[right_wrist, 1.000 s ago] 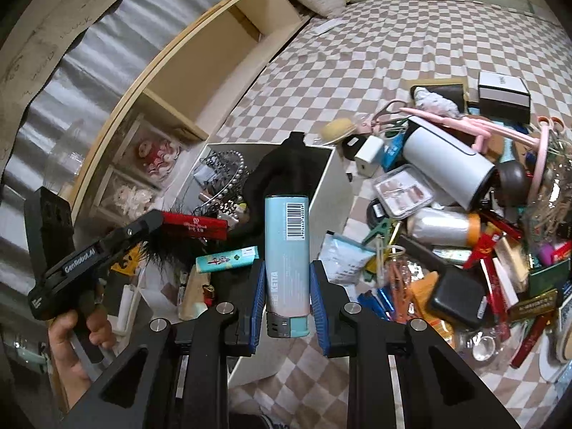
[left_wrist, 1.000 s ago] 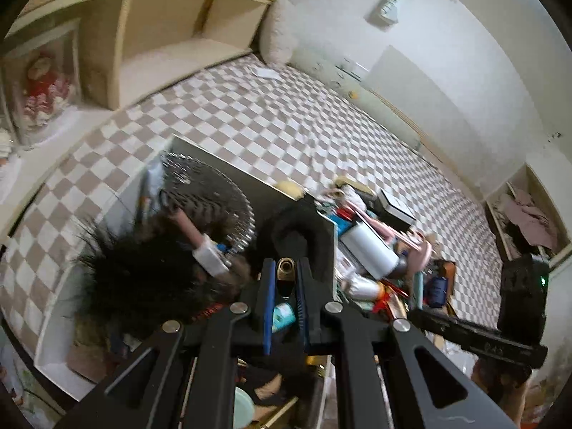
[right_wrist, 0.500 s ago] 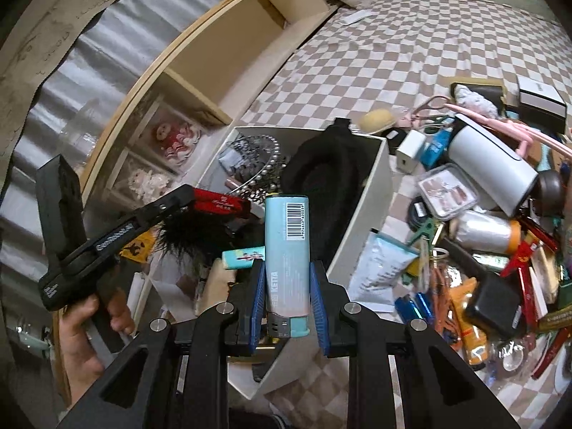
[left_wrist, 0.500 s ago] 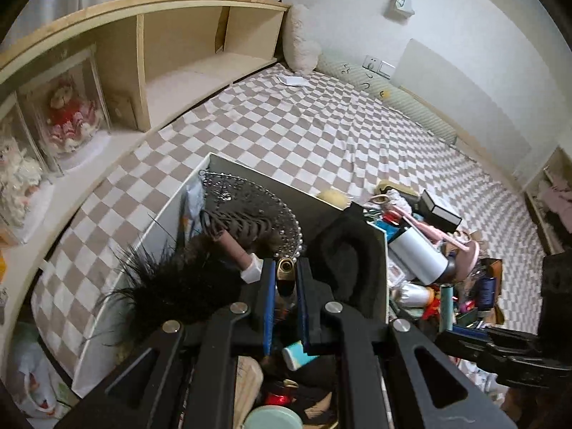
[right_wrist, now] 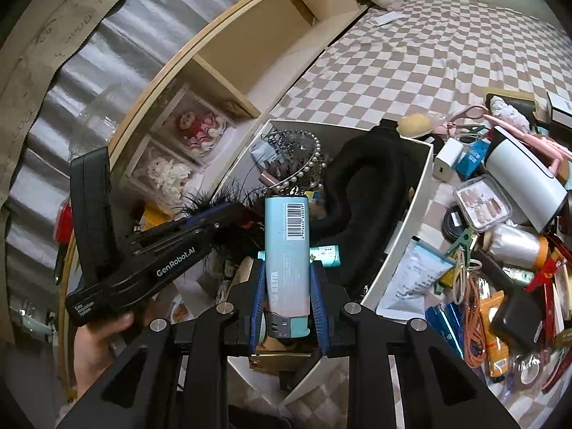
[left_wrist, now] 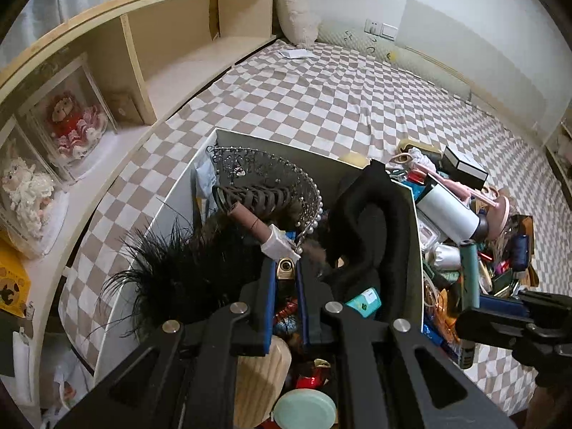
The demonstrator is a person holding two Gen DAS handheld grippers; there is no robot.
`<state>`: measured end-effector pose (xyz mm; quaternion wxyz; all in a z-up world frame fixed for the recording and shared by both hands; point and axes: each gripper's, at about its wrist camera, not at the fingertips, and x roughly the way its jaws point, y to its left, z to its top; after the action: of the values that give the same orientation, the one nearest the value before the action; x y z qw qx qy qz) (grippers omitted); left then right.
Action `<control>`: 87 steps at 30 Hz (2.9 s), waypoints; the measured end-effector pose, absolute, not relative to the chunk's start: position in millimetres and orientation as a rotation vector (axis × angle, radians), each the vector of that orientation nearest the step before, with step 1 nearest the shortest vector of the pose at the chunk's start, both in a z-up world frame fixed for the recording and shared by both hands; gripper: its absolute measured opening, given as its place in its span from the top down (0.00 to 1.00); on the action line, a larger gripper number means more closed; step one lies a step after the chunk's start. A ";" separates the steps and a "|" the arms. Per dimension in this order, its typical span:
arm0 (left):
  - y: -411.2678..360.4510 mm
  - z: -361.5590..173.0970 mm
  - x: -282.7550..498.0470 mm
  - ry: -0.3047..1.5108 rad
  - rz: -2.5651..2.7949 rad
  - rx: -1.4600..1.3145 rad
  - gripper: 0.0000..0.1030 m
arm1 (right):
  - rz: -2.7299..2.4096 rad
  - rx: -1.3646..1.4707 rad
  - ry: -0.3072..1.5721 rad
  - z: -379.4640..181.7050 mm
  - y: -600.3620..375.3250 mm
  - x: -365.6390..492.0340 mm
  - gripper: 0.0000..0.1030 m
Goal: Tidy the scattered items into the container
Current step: 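Carry the red and light-blue lighters over the white box with both grippers, then lower both grippers into the white box and open them to drop the lighters, then move both grippers back over the pile of items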
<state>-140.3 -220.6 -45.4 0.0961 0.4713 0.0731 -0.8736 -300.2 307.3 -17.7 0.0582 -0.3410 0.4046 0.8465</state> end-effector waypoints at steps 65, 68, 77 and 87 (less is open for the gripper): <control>-205.1 -49.5 -141.8 0.053 -2.556 1.342 0.00 | 2.457 -1.169 0.803 -32.8 293.9 -298.6 0.13; -199.3 -48.5 -143.4 0.050 -2.564 1.342 0.00 | 2.427 -1.147 0.749 -34.6 298.9 -290.5 0.00; -177.0 -44.4 -147.6 0.028 -2.612 1.342 0.00 | 2.314 -1.080 0.765 -39.1 324.4 -255.2 0.00; -150.6 -37.4 -149.4 -0.036 -2.696 1.258 0.00 | 2.227 -0.917 0.695 -33.8 347.1 -205.4 0.00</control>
<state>-149.4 -150.6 -37.4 0.0831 0.4215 -0.0119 -0.9029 -205.4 347.1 -33.8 0.3122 -0.3475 0.2634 0.8440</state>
